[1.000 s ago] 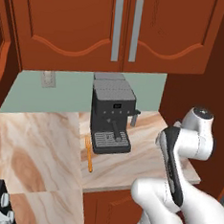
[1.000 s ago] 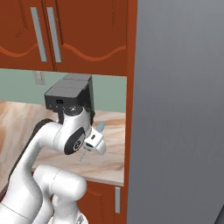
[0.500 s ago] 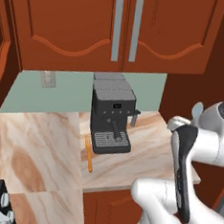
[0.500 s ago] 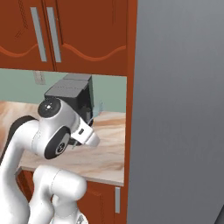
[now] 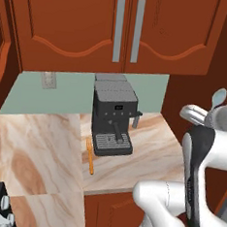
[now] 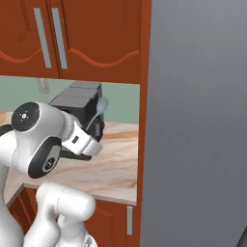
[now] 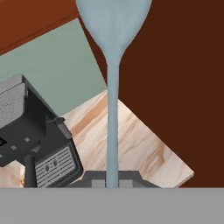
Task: Take the fork and place it on the left side of the plate. Then take the spoon and place it on the right side of the plate. Make sure they're directly next to the plate.
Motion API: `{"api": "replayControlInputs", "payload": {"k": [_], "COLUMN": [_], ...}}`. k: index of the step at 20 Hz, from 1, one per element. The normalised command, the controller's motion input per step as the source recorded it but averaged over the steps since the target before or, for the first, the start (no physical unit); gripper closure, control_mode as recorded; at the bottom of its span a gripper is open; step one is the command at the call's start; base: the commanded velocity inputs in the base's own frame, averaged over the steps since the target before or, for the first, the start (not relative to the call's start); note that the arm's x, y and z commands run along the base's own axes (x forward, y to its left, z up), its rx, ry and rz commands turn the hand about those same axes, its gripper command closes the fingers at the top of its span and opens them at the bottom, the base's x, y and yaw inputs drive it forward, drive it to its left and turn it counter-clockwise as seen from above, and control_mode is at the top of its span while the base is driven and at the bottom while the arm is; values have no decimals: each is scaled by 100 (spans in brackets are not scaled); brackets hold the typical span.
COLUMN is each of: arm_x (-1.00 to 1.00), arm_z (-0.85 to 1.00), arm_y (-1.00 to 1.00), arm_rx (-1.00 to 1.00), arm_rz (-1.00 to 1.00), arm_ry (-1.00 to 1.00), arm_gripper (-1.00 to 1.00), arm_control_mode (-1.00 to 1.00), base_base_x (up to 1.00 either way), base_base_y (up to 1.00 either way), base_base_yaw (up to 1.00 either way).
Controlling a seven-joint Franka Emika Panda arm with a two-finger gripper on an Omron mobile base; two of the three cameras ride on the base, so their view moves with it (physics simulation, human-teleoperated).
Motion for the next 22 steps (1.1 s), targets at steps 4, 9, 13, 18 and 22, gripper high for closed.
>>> {"api": "replayControlInputs", "payload": {"k": [4,9,13,18,22], "arm_x": [-74,-67,-44,-13,0], "arm_z": [-1,0,4,0,0], "arm_y": [9,16,24,25,0], "arm_rx": [-3,-4,-4,-3,0], "arm_rz": [0,0,1,4,0], "arm_ry": [-16,-20,-18,-4,0], "arm_gripper": [100,100,100,100,100], "arm_control_mode": [-100,-100,-100,100,100], "base_base_x": [0,0,0,0,-22], "base_base_y": [0,0,0,17,2], "base_base_yaw": [0,0,0,4,0]}}
